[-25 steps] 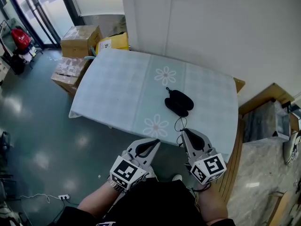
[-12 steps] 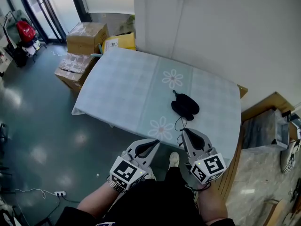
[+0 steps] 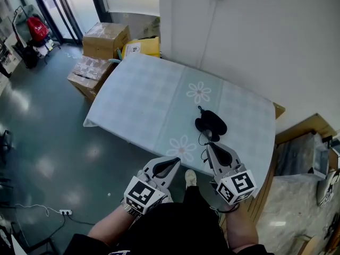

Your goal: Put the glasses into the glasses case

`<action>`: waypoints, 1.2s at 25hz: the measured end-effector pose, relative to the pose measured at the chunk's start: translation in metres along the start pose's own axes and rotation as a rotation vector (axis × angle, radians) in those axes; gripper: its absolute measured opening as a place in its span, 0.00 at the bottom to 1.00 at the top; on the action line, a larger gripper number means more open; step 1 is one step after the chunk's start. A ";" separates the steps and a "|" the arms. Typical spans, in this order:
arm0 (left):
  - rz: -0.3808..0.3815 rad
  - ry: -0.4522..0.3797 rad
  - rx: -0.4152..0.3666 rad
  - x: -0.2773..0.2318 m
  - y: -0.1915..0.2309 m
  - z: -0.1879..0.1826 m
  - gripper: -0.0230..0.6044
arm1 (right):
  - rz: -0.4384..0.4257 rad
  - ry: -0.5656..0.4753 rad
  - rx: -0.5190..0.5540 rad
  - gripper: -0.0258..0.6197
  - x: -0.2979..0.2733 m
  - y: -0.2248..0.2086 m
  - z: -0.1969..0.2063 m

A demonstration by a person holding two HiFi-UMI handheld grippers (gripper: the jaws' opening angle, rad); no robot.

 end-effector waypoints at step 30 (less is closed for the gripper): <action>-0.033 0.076 0.029 -0.120 0.012 -0.001 0.08 | -0.108 0.228 0.004 0.09 -0.079 -0.147 0.052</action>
Point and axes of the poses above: the fingertips, and each gripper's own axes: x backward along the fingers, y to its left, z out of its underside, the point moved 7 cm from there along x, backward along the fingers, and after that the axes turned 1 degree about x, right-handed, at the moved point
